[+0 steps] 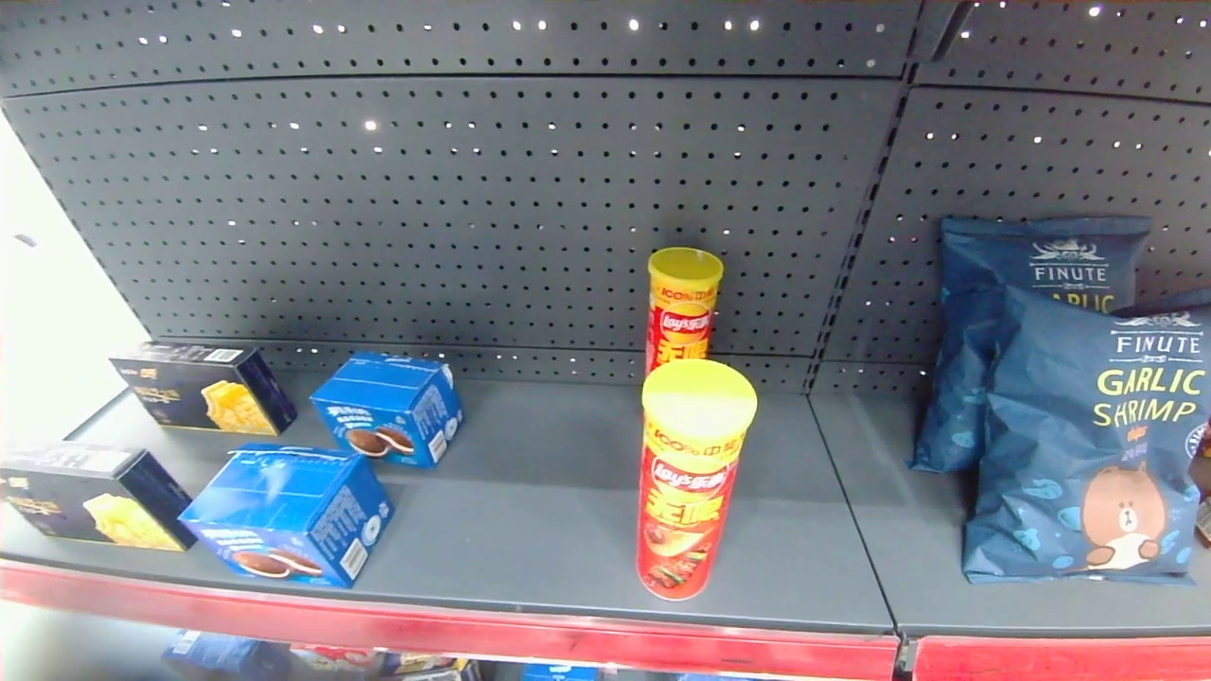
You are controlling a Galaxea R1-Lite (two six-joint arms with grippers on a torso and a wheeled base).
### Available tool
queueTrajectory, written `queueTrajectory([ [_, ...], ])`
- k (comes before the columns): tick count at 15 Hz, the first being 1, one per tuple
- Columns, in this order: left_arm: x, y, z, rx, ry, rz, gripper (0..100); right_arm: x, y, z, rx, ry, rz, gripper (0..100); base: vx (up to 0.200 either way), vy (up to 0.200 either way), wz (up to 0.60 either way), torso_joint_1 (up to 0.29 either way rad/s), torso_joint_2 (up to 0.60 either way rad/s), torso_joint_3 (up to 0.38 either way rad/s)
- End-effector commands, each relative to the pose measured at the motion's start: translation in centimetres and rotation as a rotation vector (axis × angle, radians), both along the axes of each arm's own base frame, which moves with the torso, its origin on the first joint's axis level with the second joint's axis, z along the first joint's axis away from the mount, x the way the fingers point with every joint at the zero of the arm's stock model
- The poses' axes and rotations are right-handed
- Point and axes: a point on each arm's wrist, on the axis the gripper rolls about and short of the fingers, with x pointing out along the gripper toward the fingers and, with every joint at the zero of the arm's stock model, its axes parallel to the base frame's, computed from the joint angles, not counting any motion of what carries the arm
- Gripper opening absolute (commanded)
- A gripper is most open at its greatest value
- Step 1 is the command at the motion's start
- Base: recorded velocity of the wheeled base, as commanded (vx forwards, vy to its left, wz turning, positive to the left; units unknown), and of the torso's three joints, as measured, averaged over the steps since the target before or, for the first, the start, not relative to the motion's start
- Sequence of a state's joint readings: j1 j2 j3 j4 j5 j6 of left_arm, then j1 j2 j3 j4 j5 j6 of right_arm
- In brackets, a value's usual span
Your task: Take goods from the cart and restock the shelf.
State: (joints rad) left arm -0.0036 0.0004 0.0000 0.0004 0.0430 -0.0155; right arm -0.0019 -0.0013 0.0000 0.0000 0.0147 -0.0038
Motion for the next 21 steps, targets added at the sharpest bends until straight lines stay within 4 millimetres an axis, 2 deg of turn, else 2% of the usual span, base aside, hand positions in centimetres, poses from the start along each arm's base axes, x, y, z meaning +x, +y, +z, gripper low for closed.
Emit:
queueTrajectory([
  [1,0.00,0.00,0.00,-0.001,-0.001,0.002,100,0.01,0.00,0.00,-0.001,0.001,0.001,100,0.000,0.000,0.00,0.000,0.00,0.000],
  [21,0.00,0.00,0.00,0.002,-0.001,-0.001,100,0.01,0.00,0.00,-0.001,0.001,0.001,100,0.000,0.010,-0.03,0.000,0.00,0.000],
])
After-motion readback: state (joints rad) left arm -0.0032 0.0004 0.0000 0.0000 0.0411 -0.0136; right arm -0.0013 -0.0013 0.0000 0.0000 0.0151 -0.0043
